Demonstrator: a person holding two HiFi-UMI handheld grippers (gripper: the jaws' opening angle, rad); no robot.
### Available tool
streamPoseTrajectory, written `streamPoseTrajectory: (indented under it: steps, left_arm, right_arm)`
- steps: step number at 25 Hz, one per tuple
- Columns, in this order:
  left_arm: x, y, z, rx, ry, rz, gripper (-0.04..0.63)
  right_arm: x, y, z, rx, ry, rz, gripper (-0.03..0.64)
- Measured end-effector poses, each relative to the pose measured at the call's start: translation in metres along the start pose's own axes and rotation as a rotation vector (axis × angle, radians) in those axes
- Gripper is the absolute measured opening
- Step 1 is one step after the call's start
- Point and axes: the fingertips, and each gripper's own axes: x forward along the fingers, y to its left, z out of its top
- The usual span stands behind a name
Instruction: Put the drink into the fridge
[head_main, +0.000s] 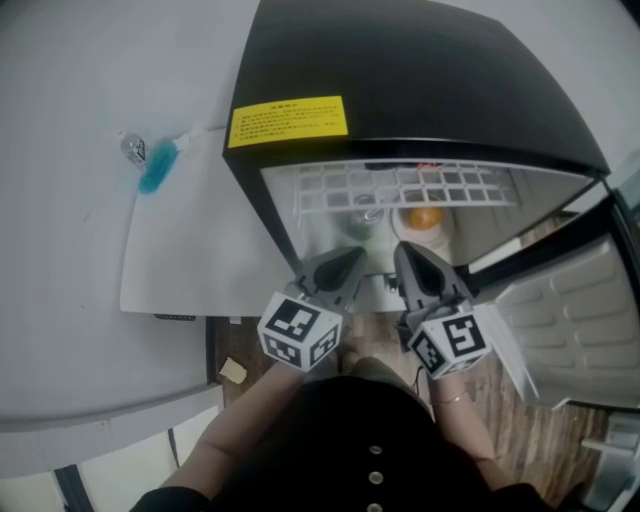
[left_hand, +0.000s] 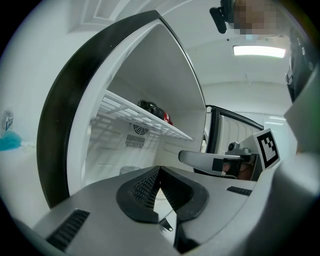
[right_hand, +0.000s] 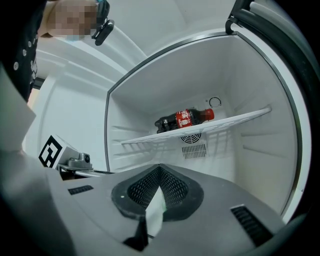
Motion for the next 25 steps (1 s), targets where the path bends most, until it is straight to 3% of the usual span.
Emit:
streamPoseTrajectory:
  steps: [25]
  left_arm:
    - [-0.006,-0.003,-0.006,0.017,0.007,0.019,0.006]
  right_arm:
    - [0.0,0.009,-0.012,-0.05,0.059,0.01,0.006]
